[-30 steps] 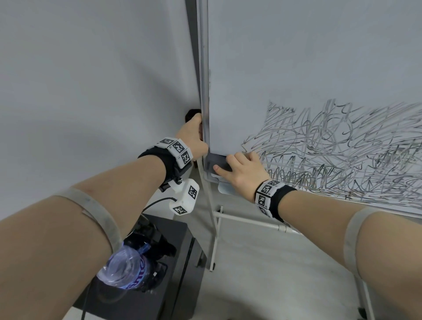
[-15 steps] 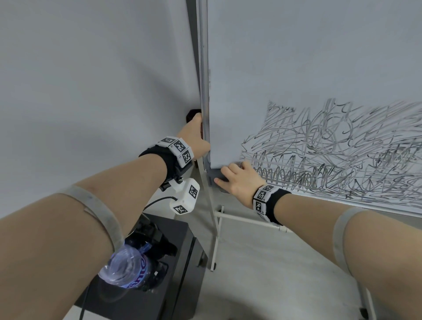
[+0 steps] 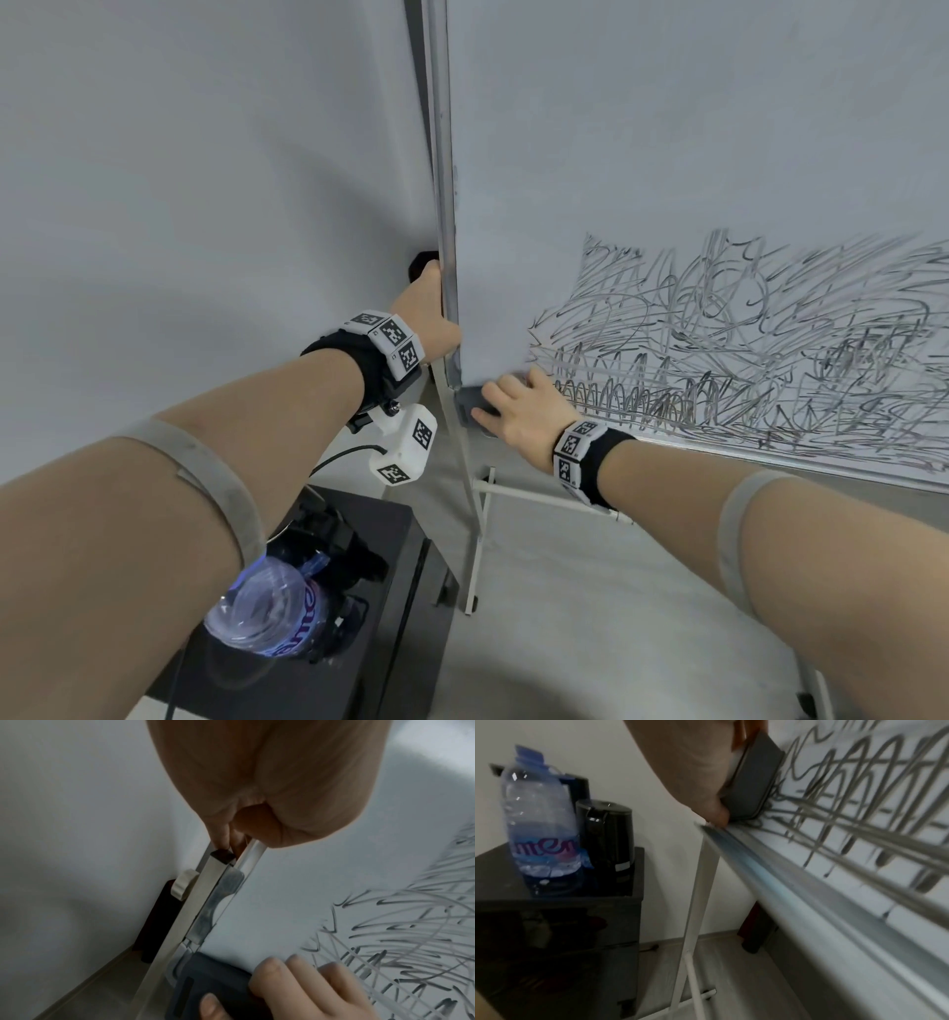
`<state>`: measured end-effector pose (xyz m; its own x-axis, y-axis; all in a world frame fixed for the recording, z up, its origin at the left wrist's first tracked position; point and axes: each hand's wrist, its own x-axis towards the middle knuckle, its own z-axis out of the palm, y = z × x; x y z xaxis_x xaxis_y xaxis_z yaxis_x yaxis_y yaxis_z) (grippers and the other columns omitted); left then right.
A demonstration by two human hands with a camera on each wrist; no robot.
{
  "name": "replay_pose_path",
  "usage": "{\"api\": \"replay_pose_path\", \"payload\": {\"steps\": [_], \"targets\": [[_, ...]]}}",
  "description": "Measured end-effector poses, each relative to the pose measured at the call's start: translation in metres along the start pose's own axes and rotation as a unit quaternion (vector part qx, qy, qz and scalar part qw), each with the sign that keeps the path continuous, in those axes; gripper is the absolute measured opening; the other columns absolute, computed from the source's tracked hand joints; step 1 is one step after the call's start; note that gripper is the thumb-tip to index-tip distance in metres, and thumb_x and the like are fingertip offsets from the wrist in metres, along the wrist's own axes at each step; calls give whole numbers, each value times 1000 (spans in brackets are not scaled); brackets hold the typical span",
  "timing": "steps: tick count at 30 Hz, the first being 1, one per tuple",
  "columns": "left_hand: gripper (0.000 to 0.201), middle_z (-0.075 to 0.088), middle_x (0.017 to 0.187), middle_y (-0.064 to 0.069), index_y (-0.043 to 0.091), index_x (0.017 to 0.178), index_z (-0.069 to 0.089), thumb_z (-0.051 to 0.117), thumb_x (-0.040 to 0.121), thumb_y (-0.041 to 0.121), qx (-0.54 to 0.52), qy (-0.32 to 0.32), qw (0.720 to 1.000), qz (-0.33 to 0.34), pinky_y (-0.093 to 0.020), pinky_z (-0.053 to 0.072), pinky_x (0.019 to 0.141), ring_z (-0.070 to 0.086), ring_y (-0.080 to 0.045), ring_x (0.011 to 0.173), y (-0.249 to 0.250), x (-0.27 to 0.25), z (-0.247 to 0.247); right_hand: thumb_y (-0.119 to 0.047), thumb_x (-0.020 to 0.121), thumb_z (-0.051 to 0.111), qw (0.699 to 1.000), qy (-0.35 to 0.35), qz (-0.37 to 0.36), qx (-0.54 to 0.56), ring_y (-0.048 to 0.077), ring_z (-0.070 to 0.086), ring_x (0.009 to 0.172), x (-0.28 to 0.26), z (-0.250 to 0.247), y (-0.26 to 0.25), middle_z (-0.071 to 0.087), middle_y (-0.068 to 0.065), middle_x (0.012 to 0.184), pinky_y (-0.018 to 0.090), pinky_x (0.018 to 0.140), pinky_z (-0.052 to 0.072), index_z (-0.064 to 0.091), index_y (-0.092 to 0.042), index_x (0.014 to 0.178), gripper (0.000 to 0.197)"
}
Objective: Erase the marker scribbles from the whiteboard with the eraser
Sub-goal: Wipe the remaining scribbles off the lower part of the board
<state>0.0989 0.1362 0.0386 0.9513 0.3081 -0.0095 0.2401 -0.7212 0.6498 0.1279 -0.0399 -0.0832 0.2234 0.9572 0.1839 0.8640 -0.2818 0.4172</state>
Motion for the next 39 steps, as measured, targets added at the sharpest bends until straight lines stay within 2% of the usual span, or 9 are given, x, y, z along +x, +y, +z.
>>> {"api": "replay_pose_path", "payload": {"steps": [4,10,14,18,23,28,34,36,39], "targets": [[42,59,97,-19,2,119,41,64,83,1,5,-3,1000,-8,-44,53,75,60,-33,84,-2,1,1,-21,60,79,1000,1,2,6,28,43,90,-3,-1,0,51,11,104,40,72,38,66,-21,117,58],[43,57,93,-9,4,121,42,62,83,3,-1,0,1000,-19,-32,43,71,57,-27,84,11,4,0,-10,66,67,992,117,35,-22,27,47,86,8,-51,60,52,11,99,39,70,36,64,-22,121,56],[52,60,102,-16,6,120,40,56,71,7,0,-5,1000,-24,-46,55,75,62,-33,90,17,4,3,-8,70,59,990,130,55,-24,29,47,89,8,-69,75,53,12,102,41,72,34,61,-20,127,59],[50,57,101,-14,1,123,38,67,83,5,-18,14,999,-26,-40,51,77,57,-26,86,10,6,8,-9,70,63,994,95,51,-7,28,46,86,-5,-41,47,52,11,100,40,71,36,64,-21,120,52],[47,49,85,-9,2,125,35,58,85,-6,-15,6,998,-55,-29,40,50,49,-20,66,3,10,14,-20,58,78,999,-23,29,19,28,44,90,-35,3,13,54,10,103,39,70,36,66,-22,115,58],[64,52,97,-12,1,140,28,64,87,0,-17,13,998,-56,-29,41,51,51,-20,72,2,15,15,-22,67,71,1000,-21,22,-8,27,45,91,-31,-3,17,54,8,105,37,70,33,67,-25,110,43],[49,53,94,-14,0,125,33,61,84,-2,-20,9,998,-60,-40,51,64,52,-24,76,5,16,16,-17,70,64,999,-18,9,-44,27,42,93,-60,-9,37,55,9,105,38,71,35,70,-25,110,41],[44,46,85,-9,3,119,32,56,84,-5,-19,9,998,-67,-34,45,55,49,-22,70,6,17,17,-13,72,54,999,-7,4,-46,27,43,92,-80,-13,54,54,11,104,39,71,36,69,-25,115,47],[44,40,81,-6,7,118,30,53,84,-7,-24,13,997,-74,-29,38,51,45,-21,68,9,14,15,-10,67,67,999,5,11,-50,28,46,89,-91,-23,70,50,13,101,40,69,36,66,-25,119,54]]}}
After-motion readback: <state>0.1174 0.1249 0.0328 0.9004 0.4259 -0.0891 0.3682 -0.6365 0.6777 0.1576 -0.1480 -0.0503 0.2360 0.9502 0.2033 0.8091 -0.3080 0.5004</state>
